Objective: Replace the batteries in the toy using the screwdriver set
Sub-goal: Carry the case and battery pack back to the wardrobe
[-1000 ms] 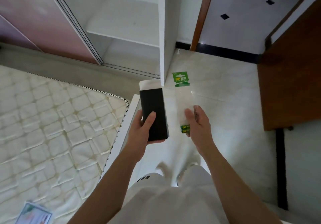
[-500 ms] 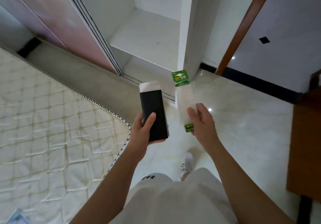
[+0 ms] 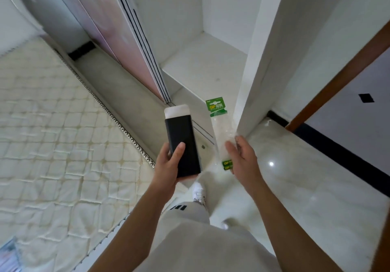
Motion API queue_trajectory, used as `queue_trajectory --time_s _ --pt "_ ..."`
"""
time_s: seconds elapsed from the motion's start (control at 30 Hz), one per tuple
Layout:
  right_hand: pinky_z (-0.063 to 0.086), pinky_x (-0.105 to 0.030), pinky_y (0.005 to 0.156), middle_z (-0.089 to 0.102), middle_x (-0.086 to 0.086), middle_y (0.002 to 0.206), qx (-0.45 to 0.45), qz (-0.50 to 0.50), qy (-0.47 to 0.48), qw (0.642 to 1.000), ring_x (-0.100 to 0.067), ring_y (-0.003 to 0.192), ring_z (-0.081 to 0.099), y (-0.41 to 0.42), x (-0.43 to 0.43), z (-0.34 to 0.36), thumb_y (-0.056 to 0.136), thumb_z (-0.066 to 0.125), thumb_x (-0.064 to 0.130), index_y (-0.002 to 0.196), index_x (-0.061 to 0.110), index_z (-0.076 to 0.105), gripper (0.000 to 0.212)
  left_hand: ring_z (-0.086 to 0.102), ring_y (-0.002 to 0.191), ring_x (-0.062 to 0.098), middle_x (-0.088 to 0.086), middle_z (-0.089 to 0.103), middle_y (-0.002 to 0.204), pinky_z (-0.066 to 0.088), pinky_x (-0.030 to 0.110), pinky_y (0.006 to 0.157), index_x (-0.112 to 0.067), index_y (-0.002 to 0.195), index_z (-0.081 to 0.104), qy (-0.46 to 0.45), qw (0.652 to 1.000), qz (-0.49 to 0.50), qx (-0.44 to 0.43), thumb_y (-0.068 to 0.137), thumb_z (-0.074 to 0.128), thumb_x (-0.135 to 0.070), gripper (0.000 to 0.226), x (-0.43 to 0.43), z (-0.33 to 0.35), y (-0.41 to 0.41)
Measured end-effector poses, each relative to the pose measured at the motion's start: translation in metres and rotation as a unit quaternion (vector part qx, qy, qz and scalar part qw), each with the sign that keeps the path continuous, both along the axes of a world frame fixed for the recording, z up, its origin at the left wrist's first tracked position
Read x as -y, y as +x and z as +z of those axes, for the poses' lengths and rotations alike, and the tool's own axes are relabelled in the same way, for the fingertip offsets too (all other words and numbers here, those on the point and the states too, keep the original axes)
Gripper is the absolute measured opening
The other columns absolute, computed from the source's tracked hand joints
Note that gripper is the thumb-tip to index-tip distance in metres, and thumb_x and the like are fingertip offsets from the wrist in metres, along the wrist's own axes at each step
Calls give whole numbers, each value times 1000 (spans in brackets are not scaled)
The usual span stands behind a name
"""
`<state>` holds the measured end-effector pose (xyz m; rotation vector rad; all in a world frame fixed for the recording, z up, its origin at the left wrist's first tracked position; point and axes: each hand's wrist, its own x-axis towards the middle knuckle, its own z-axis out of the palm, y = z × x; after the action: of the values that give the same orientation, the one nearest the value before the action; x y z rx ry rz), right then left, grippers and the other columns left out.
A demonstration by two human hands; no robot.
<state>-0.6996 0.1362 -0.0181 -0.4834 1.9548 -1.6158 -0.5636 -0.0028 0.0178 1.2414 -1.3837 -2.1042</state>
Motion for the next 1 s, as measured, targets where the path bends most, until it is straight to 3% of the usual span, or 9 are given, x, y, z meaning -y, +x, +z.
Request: queue_trajectory --time_s 0.17,0.3,0.4,0.57,0.67,0.93,1.0 --pt "42 -32 56 54 -15 76 -21 28 -5 999 -19 66 49 -35 37 -7 102 52 31 87 13 51 23 72 98 33 6 74 104 60 59 72 -28 114 63 -7 1000 26 -14 96 61 -30 18 40 -8 -31" --pt "41 -19 50 55 -6 79 -1 39 8 999 -14 64 50 -67 83 -10 104 50 24 90 14 52 17 72 98 37 9 73 104 60 55 68 -25 113 63 -3 999 46 -17 93 64 -32 21 82 -20 -61" --pt "43 -18 48 55 -4 78 6 39 11 999 -12 63 51 -91 133 -9 103 50 22 87 18 52 17 74 93 33 9 73 104 60 51 66 -26 115 62 8 998 58 -14 93 65 -34 24 129 -27 -84" --pt "41 -30 51 53 -16 76 -19 57 51 997 -23 63 49 -135 220 -9 103 50 27 85 16 50 21 75 87 25 -5 76 89 61 51 67 -26 117 62 15 997 71 -12 95 63 -32 22 214 -32 -123" --pt "43 -33 53 56 -22 81 -36 60 67 995 -22 63 51 -156 265 -9 104 49 28 86 15 50 22 75 90 28 -1 76 94 61 50 66 -26 119 61 32 996 83 -10 94 64 -32 25 257 -32 -140" --pt "45 -19 45 57 -8 77 -24 26 79 996 -17 60 54 -198 315 -11 104 49 25 87 17 52 19 73 97 36 12 72 111 60 52 69 -27 120 61 50 996 80 6 90 67 -36 32 324 -31 -184" --pt "45 -24 47 56 -8 75 -24 9 85 996 -20 61 53 -208 317 -12 103 50 26 86 16 52 21 74 94 33 9 72 108 61 52 68 -28 118 62 55 996 75 11 91 66 -35 28 328 -31 -199"
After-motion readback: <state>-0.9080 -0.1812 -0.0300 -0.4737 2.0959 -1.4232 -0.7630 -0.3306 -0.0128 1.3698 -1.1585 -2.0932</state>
